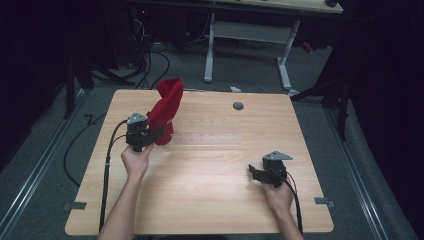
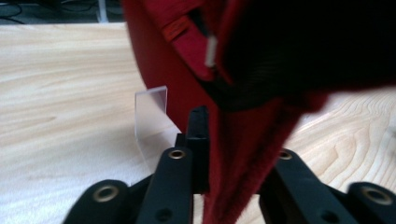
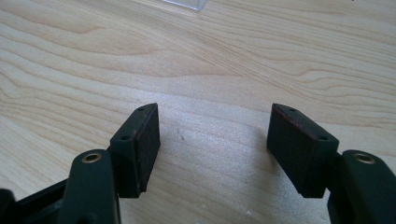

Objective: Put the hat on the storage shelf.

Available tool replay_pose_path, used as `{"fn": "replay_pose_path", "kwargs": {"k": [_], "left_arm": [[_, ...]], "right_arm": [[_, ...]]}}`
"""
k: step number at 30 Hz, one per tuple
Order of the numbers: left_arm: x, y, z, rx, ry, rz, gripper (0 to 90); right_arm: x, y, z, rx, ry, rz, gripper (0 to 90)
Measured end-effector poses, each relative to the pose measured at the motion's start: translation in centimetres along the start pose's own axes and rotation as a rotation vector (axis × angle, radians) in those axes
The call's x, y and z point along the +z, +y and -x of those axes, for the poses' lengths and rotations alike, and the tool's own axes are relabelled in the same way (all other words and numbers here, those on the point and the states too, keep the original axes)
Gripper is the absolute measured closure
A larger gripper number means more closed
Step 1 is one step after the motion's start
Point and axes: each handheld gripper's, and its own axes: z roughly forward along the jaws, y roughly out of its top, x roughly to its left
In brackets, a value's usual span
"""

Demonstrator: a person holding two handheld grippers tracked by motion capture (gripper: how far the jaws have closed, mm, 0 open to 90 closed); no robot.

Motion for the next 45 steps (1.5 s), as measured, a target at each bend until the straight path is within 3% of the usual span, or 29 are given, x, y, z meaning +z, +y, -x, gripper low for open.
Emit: {"fn": "replay_pose_path", "kwargs": {"k": [6,8,12,17,32,45], "left_arm": [[-0.3,-0.4,-0.3,-0.002,0.022,-0.013,66.6],[-0.3,-0.6,-0.3,0.015,0.036,-0.021,60.1],[-0.6,-0.8,-0.3,0.034,0.050,-0.022,49.5],[-1.1,-0.6,-0.2,0.032,0.053,-0.008,42.5],[-2.7,-0.7,0.4,0.094,0.062,-0.023,36.7],[-4.3,-0.8,0.3,0.094,0.065,-0.004,36.0]], "right_arm": [[0.0,0.0,0.0,0.000,0.000,0.000,35.0],[0.0,0.0,0.0,0.000,0.000,0.000,35.0],[0.0,0.0,0.0,0.000,0.000,0.000,35.0],[0.0,0.0,0.0,0.000,0.001,-0.001,34.8],[0.0,0.0,0.0,0.001,0.001,0.000,34.8],[0.0,0.0,0.0,0.001,0.001,0.000,34.7]]}}
